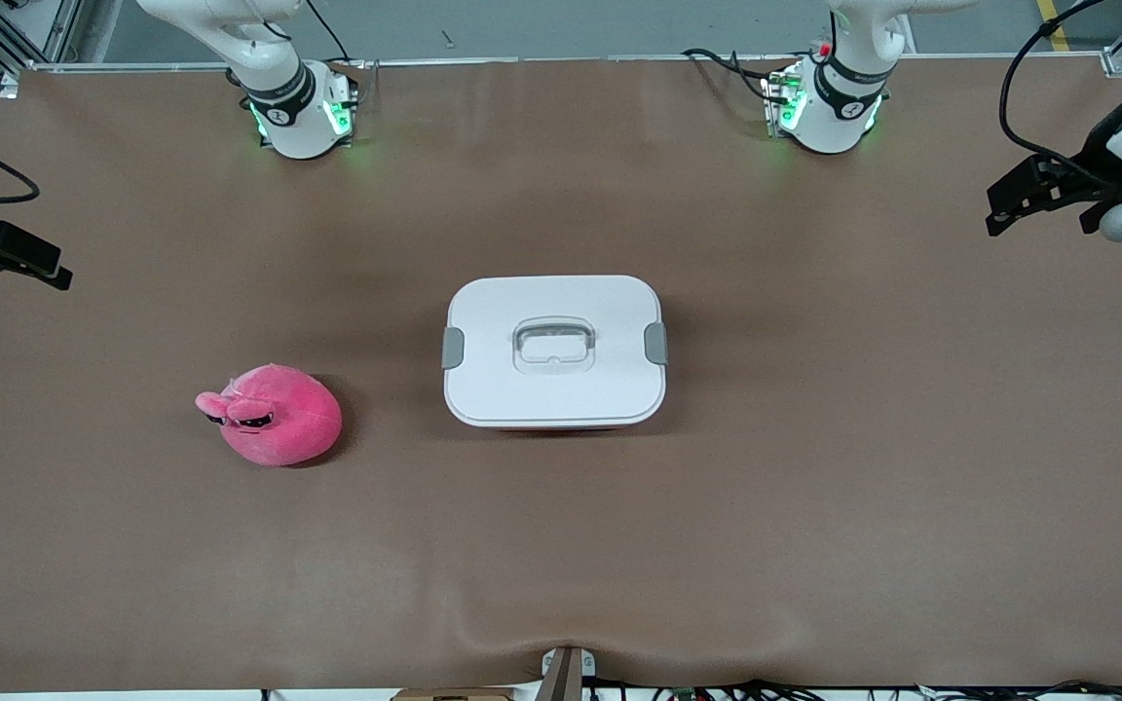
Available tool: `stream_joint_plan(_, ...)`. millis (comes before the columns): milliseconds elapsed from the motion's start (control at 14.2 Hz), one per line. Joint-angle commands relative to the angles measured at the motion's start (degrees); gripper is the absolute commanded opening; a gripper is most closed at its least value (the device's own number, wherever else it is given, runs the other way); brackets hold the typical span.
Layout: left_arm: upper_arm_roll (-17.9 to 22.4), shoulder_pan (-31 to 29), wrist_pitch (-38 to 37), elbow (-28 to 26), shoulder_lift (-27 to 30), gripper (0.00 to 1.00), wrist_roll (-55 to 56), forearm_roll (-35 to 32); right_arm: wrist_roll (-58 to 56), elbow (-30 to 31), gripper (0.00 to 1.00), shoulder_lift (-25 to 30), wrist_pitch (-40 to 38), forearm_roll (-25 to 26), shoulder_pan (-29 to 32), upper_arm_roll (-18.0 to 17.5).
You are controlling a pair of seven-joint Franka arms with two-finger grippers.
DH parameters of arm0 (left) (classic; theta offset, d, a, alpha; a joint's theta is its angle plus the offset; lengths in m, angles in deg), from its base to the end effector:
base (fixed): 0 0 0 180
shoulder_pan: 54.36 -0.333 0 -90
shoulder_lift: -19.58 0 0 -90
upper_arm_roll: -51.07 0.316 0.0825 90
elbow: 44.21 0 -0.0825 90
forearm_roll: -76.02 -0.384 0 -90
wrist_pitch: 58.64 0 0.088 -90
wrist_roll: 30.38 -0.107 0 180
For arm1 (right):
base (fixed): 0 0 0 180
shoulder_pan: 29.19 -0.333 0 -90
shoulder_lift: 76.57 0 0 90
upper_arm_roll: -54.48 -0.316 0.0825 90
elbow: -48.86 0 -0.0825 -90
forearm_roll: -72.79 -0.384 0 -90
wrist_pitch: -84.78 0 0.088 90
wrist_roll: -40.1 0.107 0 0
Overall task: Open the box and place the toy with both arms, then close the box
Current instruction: 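Move the right gripper toward the pink plush and the left gripper toward the box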
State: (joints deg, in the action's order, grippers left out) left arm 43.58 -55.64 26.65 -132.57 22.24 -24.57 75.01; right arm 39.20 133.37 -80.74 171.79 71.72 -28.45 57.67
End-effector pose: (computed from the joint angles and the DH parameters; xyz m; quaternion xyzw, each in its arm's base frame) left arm 0.5287 -0.0574 0.6557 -0.9999 0.0027 0.0025 0.0121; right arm 0.5710 -0.0359 0.6240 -0.9995 0.0260 0.0142 0.0079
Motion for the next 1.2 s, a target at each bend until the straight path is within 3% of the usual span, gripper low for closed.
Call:
stream_joint_plan(0,0.11,-0.21,-1.26,0.29,1.03,1.00,-1.06,0.49,-0.51,-1.19,1.00,-0.92,-0.34,0.11,-0.12,0.15)
stream_joint_plan(703,0.20,-0.22,-1.44,1.61,-0.99,1.00,-0.80,0.84,-0.51,-1.28,1.00,-1.36,2.11,0.02,-0.91,0.07)
stream_joint_plan(1125,0.11,-0.22,-0.13,1.52,-3.36,1.00,0.52,1.10,-0.51,-0.93,1.00,-4.26,5.54,0.02,-6.09,0.07)
